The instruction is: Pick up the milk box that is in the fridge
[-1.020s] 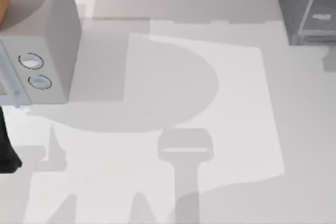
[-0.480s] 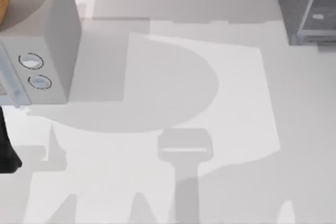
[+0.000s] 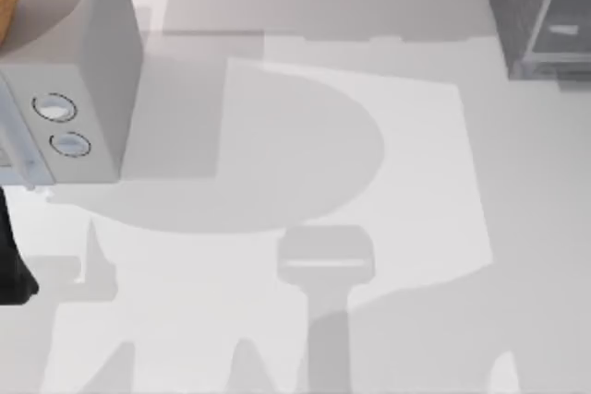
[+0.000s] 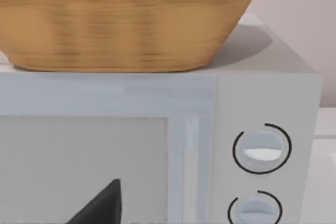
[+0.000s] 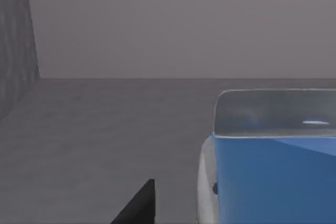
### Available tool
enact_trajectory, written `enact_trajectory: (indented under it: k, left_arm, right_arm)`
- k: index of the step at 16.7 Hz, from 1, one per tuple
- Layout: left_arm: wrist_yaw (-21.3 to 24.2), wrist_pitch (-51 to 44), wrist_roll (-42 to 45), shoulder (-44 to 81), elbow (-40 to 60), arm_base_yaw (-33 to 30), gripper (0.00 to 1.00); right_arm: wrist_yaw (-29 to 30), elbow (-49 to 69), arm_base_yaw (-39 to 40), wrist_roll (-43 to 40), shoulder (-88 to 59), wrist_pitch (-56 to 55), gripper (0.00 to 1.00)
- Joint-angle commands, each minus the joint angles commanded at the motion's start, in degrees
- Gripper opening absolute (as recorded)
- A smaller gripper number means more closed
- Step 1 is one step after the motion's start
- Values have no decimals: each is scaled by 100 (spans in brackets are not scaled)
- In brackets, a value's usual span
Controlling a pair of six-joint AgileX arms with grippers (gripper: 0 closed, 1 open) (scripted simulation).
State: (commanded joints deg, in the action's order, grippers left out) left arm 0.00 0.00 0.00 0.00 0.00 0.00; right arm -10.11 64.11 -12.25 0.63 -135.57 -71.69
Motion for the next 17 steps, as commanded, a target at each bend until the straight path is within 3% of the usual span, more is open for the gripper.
enact_trajectory:
  k: [8, 17]
  left_arm:
    - [0, 0, 0, 0, 0, 0, 100]
    - [0, 0, 0, 0, 0, 0, 100]
  right_arm:
    - [0, 0, 0, 0, 0, 0, 2]
    - [-1, -5, -16, 7, 11, 0, 0]
